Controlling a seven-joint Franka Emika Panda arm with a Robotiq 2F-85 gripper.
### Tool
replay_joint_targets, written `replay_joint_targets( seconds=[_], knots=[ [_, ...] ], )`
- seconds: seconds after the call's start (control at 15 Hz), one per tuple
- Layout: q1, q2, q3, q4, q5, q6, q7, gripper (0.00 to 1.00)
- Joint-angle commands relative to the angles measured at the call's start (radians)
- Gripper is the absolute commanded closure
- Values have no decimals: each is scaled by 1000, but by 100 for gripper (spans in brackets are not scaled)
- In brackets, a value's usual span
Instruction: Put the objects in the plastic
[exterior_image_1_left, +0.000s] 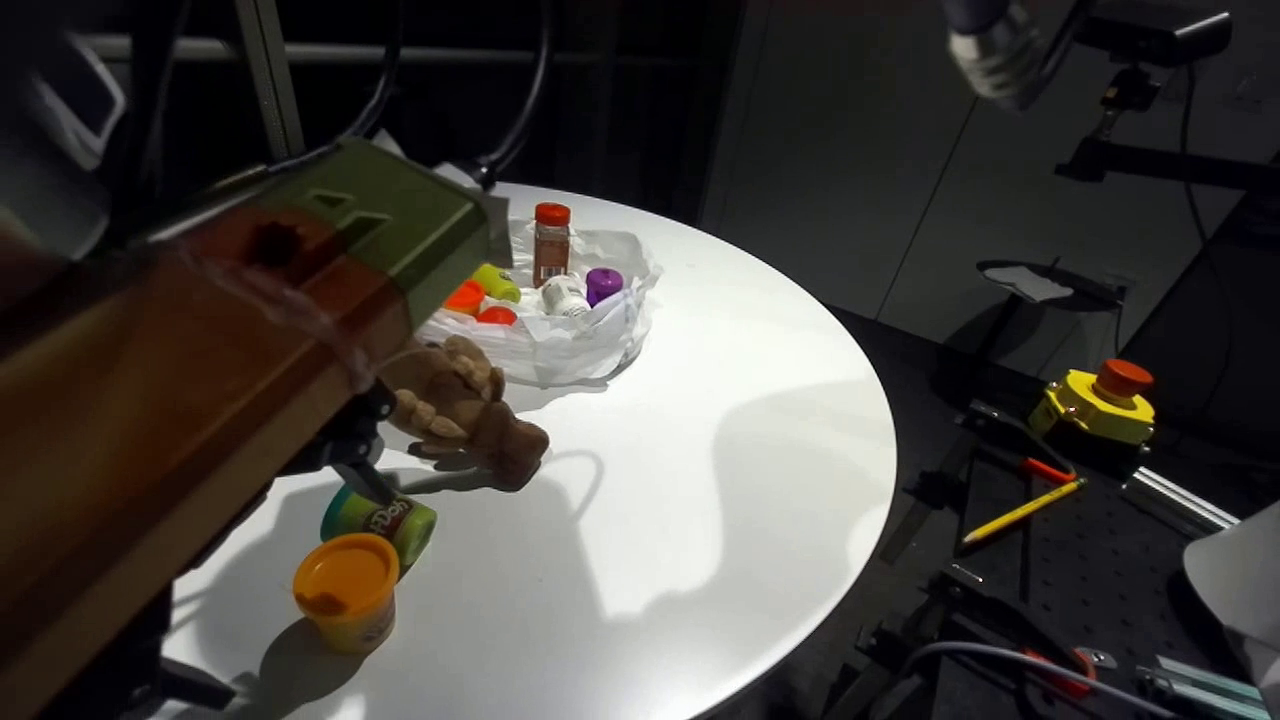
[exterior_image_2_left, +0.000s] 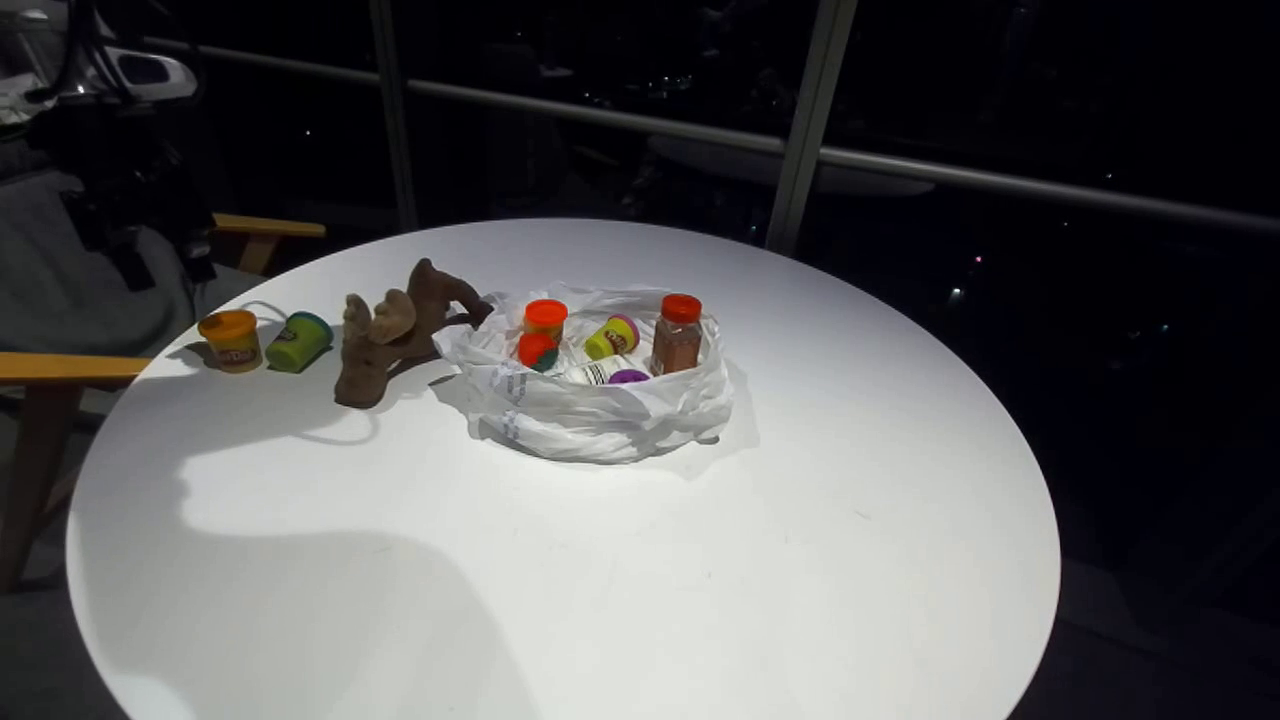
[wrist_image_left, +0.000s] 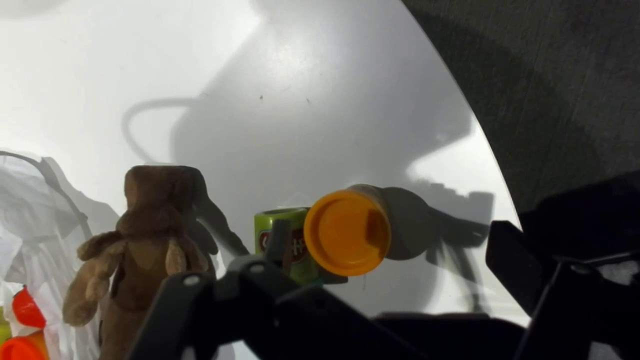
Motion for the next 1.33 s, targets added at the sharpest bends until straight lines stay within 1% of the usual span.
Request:
replay_joint_targets(
  seconds=[0.0,0.27,0.47,0.73,0.8,0.87,1.0,1.07,1.13,1.27],
  knots=[
    [9,1,-31,-36,12,41,13,0],
    [5,27,-57,-38,13,53,25,0],
    [1,49,-64,-42,17,90,16,0],
    [-5,55,-71,-50,22,169,20,0],
    [-5,55,-74,-50,23,179,18,3],
    [-6,52,-74,-54,27,186,16,26],
    [-5,50,-77,-57,29,186,16,29],
    [-5,43,-76,-63,32,183,15,36],
    [-4,36,-78,-71,32,180,19,47],
    [-6,20,-77,-87,38,171,19,63]
  ],
)
